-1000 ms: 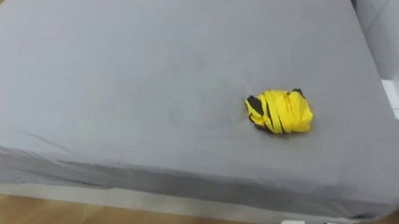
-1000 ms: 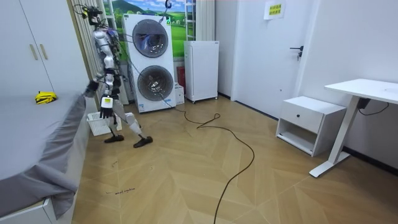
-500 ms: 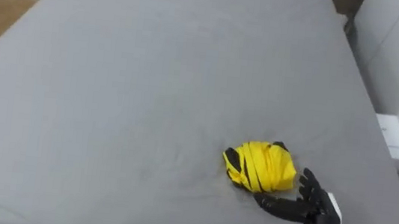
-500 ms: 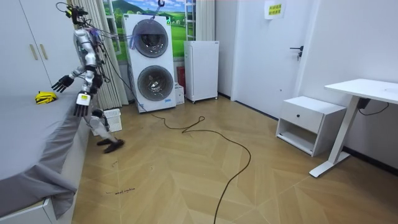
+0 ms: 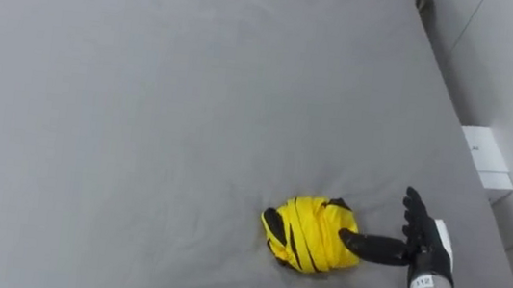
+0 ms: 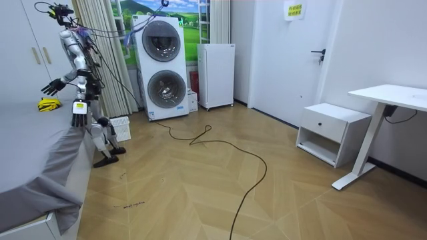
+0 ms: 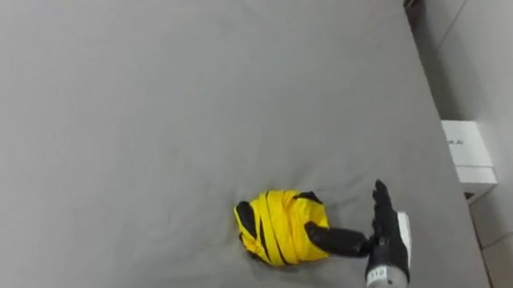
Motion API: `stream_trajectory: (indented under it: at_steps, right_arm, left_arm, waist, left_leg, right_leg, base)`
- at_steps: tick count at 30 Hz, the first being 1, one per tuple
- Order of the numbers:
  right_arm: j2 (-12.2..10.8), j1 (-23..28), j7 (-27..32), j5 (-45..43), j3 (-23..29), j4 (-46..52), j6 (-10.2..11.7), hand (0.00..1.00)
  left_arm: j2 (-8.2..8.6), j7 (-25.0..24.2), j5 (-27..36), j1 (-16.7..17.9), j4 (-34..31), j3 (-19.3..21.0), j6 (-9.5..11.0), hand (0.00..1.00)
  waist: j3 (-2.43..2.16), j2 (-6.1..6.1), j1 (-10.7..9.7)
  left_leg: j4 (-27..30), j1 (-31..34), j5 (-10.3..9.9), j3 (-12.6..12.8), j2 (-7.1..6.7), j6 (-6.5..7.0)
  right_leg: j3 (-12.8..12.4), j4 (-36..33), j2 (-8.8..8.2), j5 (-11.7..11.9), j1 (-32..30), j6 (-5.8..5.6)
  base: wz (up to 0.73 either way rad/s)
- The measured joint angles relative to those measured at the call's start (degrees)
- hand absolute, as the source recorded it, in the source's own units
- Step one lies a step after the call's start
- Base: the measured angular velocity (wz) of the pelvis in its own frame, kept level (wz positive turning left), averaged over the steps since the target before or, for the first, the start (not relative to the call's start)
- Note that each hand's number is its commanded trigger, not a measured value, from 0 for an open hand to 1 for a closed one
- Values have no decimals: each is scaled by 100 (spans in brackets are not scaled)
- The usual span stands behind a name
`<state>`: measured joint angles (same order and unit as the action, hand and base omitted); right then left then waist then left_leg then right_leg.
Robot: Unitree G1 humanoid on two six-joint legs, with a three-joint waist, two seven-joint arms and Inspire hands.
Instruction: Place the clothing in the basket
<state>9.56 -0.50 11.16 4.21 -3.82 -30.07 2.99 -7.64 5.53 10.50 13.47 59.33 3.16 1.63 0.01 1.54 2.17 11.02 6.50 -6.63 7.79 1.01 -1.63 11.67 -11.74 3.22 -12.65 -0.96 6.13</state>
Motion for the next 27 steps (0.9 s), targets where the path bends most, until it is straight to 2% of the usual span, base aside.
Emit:
stream_trajectory:
  at_steps: [2,3,5,7,8,9,10,11,12,13,16,18,21,23,25,26,27]
  right_arm:
    - [3,-138,18,2,-8,-90,-78,0]
    - [27,-258,73,14,-87,-249,-124,0]
    - [71,-411,91,3,-266,-517,-236,0]
    - [85,-572,40,-2,-429,-778,-311,0]
    - [70,-721,12,-3,-464,-1091,-324,0]
    - [64,-819,-15,-20,-464,-1287,-338,0]
    - [36,-955,-52,-95,-504,-1298,-335,0]
    - [23,-1063,-69,-185,-547,-1314,-317,0]
    - [1,-1224,-67,-298,-638,-1385,-298,0]
    - [6,-1236,-70,-317,-638,-1515,-311,0]
    - [30,-1233,-108,-367,-683,-1640,-318,0]
    - [20,-1297,-187,-390,-739,-1706,-292,0]
    - [-25,-1301,-262,-451,-830,-1913,-275,0]
    - [-73,-1282,-274,-453,-860,-1977,-284,1]
    - [-73,-1277,-299,-452,-857,-2077,-294,61]
    - [-65,-1276,-308,-451,-856,-2107,-298,75]
    - [-65,-1267,-311,-446,-876,-2149,-294,100]
  left_arm:
    - [-2,-1,-8,-71,3,13,-107,0]
    - [-16,0,-4,-114,2,-1,-155,0]
    - [-62,-2,-6,-205,0,-31,-200,0]
    - [-123,11,-17,-282,3,-131,-231,0]
    - [-140,21,-16,-343,8,-204,-289,0]
    - [-111,44,-8,-450,24,-273,-308,0]
    - [-76,54,-11,-483,89,-256,-295,0]
    - [-39,49,-22,-494,158,-212,-297,0]
    - [-6,33,-60,-512,251,-97,-308,0]
    - [-53,14,-218,-662,394,-108,-366,0]
    - [-113,-59,-275,-766,475,-136,-402,0]
    - [-159,-104,-268,-768,387,-141,-389,0]
    - [-161,-125,-270,-765,345,-246,-385,0]
    - [-161,-123,-257,-758,354,-245,-385,0]
    - [-161,-116,-258,-760,348,-280,-385,0]
    - [-161,-109,-248,-759,348,-287,-385,0]
    - [-161,-107,-227,-760,347,-288,-385,0]
  waist:
    - [0,8,10]
    - [18,39,23]
    - [5,81,103]
    - [8,132,169]
    - [10,126,169]
    - [40,74,279]
    - [53,57,450]
    - [33,41,493]
    - [64,-21,432]
    - [59,-36,400]
    - [91,9,384]
    - [114,122,448]
    - [115,117,491]
    - [113,122,517]
    - [112,117,538]
    - [111,117,543]
    - [108,113,542]
  left_leg:
    - [-81,-2,32,-39,-41,12]
    - [-104,3,33,-66,-64,13]
    - [-116,45,34,-92,-86,16]
    - [-129,135,47,-201,-74,33]
    - [-160,144,71,-397,-43,42]
    - [-158,143,83,-850,20,40]
    - [-132,237,67,-1292,23,12]
    - [-85,326,11,-1370,62,-57]
    - [79,498,-71,-1301,115,-149]
    - [66,532,-71,-1130,96,-148]
    - [-100,502,38,-803,114,-108]
    - [-127,511,105,-809,91,-79]
    - [-14,620,139,-805,23,-24]
    - [15,666,154,-802,-5,2]
    - [52,693,156,-803,-51,24]
    - [56,694,156,-801,-61,33]
    - [68,696,153,-787,-67,39]
  right_leg:
    - [53,17,-30,-50,-17,-90]
    - [123,19,-48,-73,-17,-130]
    - [193,21,-73,-90,-69,-162]
    - [425,15,-91,-65,-144,-206]
    - [608,-67,-106,-41,-234,-259]
    - [619,-349,-147,-169,-442,-438]
    - [552,-275,-393,-151,-815,-327]
    - [663,-380,-508,1,-969,-93]
    - [975,-492,-544,132,-1025,-73]
    - [1265,-494,-561,135,-989,-69]
    - [1404,-430,-560,132,-876,-74]
    - [1445,-227,-567,135,-800,-80]
    - [1627,-88,-601,172,-704,-136]
    - [1643,-68,-625,156,-702,-165]
    - [1624,-30,-634,142,-701,-194]
    - [1624,-23,-639,143,-689,-207]
    - [1649,8,-638,151,-656,-221]
  base:
    - [15]
    - [16]
    - [13]
    - [19]
    - [14]
    - [-35]
    - [-76]
    - [-78]
    - [-21]
    - [16]
    - [48]
    - [42]
    - [36]
    - [24]
    - [12]
    - [8]
    - [12]
